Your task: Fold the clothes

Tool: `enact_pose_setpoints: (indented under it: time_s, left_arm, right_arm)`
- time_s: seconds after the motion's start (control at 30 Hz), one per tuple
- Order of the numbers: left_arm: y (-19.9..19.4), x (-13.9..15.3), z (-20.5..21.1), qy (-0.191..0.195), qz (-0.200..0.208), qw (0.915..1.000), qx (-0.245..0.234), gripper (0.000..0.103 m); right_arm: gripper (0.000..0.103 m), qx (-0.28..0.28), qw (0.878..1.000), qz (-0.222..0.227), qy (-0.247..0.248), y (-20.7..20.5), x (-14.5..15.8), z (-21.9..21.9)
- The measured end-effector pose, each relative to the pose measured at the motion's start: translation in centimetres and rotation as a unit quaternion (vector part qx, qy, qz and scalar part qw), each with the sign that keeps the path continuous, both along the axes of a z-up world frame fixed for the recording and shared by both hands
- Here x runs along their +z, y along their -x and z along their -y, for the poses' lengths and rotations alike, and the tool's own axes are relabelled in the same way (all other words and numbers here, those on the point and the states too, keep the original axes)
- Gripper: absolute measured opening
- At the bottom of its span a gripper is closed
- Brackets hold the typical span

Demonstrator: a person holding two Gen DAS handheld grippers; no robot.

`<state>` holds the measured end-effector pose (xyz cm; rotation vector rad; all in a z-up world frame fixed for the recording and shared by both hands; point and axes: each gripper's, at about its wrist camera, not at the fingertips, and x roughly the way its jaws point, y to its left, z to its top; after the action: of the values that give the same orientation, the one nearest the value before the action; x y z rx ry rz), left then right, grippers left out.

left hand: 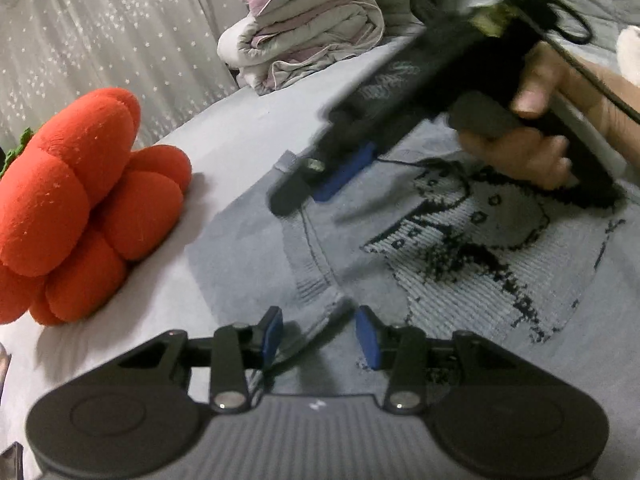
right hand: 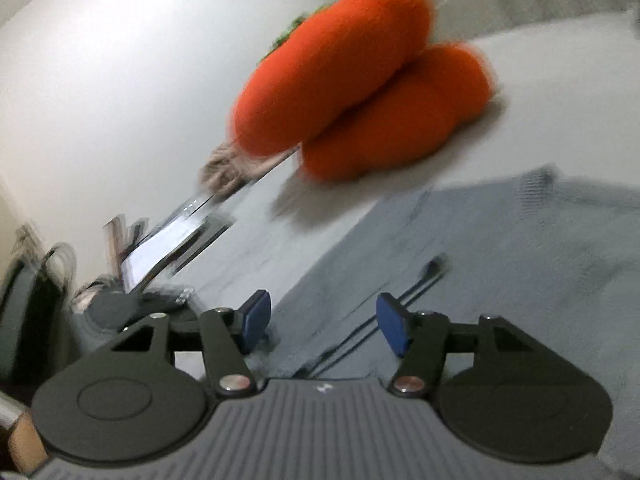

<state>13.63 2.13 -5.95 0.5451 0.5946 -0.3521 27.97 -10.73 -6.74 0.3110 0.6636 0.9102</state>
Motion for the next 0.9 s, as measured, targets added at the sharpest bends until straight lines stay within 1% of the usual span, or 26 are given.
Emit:
enact_pose_setpoints:
  time_s: [0.03, 0.1, 0.13, 0.17, 0.2, 0.23, 0.3, 0.33, 0.37, 0.43, 0.6, 0.67, 0.77, 0.9]
  left_arm:
    - [0.0, -0.1, 0.0, 0.001, 0.002, 1.0, 0.001, 0.04]
    - [0.0, -0.1, 0.1, 0.007, 0.0, 1.0, 0.004, 0.034]
    - [0.0, 0.0, 0.2, 0.013, -0.004, 0.9999, 0.009, 0.029]
    - [-0.1, 0.1, 0.2, 0.021, -0.008, 0.9996, 0.015, 0.026]
    - [-0.3, 0.1, 0.2, 0.035, -0.014, 0.9991, 0.021, 0.019]
    - [-0.6, 0.1, 0.1, 0.048, -0.019, 0.9983, 0.028, 0.011]
    - [-0.9, 0.2, 0.1, 0.069, -0.02, 0.9966, 0.041, 0.005]
    - [-1.0, 0.3, 0.2, 0.078, -0.018, 0.9957, 0.047, 0.004]
    - [-1.1, 0.4, 0.3, 0.088, -0.016, 0.9946, 0.054, 0.004]
    - [-1.3, 0.9, 0.5, 0.109, -0.007, 0.9922, 0.061, 0.004]
    - [-1.3, 2.3, 1.3, 0.163, 0.011, 0.9849, 0.057, 0.004]
    - [-1.2, 2.7, 1.8, 0.179, 0.013, 0.9825, 0.05, 0.004]
    - [-1.4, 2.8, 2.8, 0.189, 0.014, 0.9811, 0.04, 0.004]
    - [-1.9, 2.6, 4.2, 0.193, 0.01, 0.9805, 0.035, 0.004]
  right_arm:
    - [0.063, -0.028, 1.0, 0.006, 0.005, -0.2, -0.1, 0.0]
    - [0.062, -0.059, 0.997, 0.012, 0.038, -0.6, -0.7, -0.9]
    - [0.059, -0.073, 0.996, 0.016, 0.058, -0.7, -1.0, -1.4]
    - [0.052, -0.086, 0.993, 0.021, 0.077, -0.9, -1.4, -2.0]
    - [0.047, -0.099, 0.99, 0.024, 0.094, -1.0, -1.7, -2.4]
    - [0.043, -0.104, 0.99, 0.027, 0.093, -1.1, -1.8, -2.5]
    - [0.03, -0.116, 0.988, 0.032, 0.092, -1.3, -2.0, -2.7]
    - [0.015, -0.121, 0.988, 0.034, 0.091, -1.4, -2.1, -2.7]
    - [0.006, -0.123, 0.988, 0.033, 0.088, -1.4, -2.2, -2.7]
    - [0.003, -0.13, 0.988, 0.035, 0.077, -1.4, -2.2, -2.6]
    - [0.003, -0.166, 0.982, 0.071, 0.051, -0.8, -0.4, -0.6]
    - [0.003, -0.175, 0.981, 0.072, 0.04, -0.9, 0.3, 0.3]
    - [0.003, -0.185, 0.98, 0.069, 0.031, -1.2, 0.9, 1.5]
    - [0.003, -0.198, 0.978, 0.059, 0.035, -1.4, 0.8, 2.5]
